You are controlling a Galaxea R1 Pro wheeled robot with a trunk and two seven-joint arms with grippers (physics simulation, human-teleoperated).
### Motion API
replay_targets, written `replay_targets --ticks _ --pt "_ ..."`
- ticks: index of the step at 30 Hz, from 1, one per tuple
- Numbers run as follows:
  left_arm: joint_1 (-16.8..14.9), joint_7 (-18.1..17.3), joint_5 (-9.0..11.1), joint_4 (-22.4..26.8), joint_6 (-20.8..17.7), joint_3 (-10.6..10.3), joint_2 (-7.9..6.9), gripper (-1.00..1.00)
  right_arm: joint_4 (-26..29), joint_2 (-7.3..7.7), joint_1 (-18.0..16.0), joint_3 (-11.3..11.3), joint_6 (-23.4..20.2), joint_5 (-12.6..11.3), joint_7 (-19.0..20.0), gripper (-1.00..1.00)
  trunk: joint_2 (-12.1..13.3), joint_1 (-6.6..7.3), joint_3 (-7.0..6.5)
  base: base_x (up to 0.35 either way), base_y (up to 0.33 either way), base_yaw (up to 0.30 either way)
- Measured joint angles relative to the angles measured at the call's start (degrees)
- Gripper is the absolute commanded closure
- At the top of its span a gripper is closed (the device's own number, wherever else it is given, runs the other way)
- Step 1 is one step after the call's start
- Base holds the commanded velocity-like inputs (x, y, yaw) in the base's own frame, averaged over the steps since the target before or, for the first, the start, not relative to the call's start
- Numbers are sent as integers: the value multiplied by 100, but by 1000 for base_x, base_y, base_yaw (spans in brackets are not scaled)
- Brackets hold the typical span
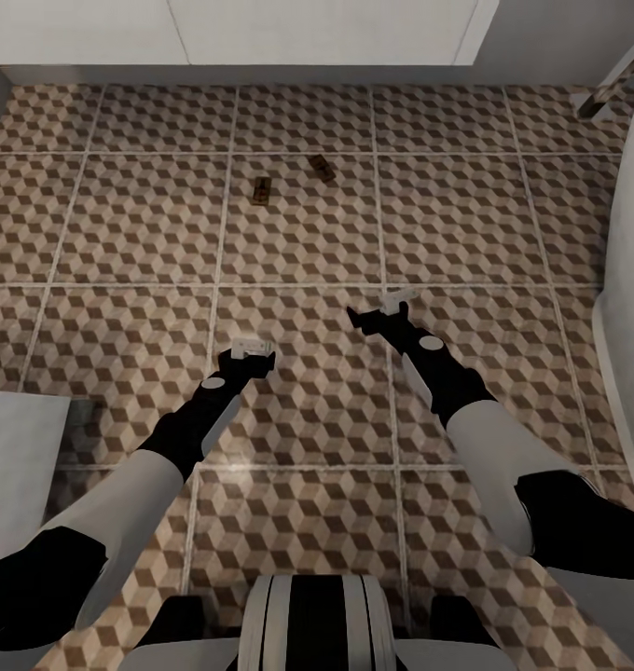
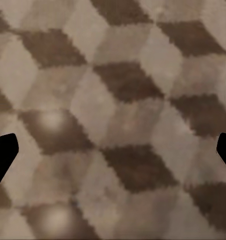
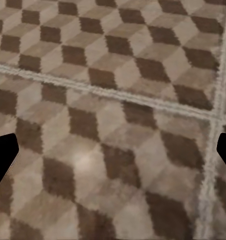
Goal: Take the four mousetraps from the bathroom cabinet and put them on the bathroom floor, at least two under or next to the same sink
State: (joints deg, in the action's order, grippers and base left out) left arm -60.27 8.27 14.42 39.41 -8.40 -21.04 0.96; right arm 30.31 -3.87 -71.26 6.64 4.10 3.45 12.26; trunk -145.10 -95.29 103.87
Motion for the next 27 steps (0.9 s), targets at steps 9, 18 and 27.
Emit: replay_targets --ticks 9,18,27 --pt "0 -6 1 -45 -1 1 -11 -100 -8 13 3 1 0 17 -5 -100 4 7 -67 0 0 0" --pt "0 -6 1 -67 0 1 -18 -100 -26 103 8 8 0 34 -5 -100 4 7 -67 0 0 0" --pt "0 -7 0 -156 1 2 -23 -100 -29 122 23 10 0 36 -5 -100 11 21 -177 0 0 0"
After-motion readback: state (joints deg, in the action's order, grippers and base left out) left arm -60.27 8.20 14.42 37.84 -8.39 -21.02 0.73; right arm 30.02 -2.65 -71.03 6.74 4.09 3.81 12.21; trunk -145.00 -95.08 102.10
